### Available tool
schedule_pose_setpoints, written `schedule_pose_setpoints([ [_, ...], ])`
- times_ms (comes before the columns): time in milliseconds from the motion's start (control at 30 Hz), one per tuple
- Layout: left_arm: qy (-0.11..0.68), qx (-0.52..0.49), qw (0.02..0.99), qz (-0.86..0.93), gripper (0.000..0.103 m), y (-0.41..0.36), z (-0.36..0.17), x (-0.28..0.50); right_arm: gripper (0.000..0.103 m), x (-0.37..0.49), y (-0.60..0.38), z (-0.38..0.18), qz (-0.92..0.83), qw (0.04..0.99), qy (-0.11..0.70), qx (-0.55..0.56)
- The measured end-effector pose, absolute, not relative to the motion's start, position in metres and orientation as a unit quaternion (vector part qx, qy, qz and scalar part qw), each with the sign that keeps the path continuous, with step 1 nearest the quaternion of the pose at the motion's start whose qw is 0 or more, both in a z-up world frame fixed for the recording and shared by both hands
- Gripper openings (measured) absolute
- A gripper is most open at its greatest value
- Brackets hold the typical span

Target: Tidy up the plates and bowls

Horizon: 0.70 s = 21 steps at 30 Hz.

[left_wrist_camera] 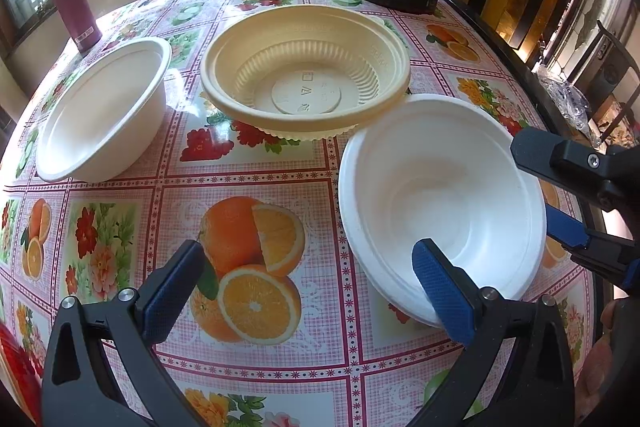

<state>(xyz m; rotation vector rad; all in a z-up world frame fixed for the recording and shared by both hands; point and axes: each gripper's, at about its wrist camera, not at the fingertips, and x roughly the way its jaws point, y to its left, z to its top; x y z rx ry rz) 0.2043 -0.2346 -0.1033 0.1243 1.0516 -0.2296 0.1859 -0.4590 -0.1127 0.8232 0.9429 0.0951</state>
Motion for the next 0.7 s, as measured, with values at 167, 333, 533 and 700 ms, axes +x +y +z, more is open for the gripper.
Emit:
schedule_pose_setpoints([
  [167, 0.496, 0.060, 0.859, -0.109, 0.103, -0.2350, -0.1029, 0.2040, 0.079, 0.1872, -0.4577, -0.1168, 0.042, 0.807, 0.446, 0.384],
  [333, 0.493, 0.060, 0.861, -0.111, 0.095, -0.2350, -0.1025, 0.2039, 0.068, 0.1866, -0.4577, -0.1149, 0.037, 0.814, 0.442, 0.376],
  [533, 0.495, 0.054, 0.860, -0.115, 0.081, -0.2339, -0.1025, 0.2052, 0.054, 0.1859, -0.4581, -0.1133, 0.030, 0.821, 0.438, 0.364],
  [700, 0.499, 0.048, 0.857, -0.122, 0.062, -0.2334, -0.1039, 0.2066, 0.048, 0.1853, -0.4594, -0.1130, 0.025, 0.823, 0.436, 0.362],
])
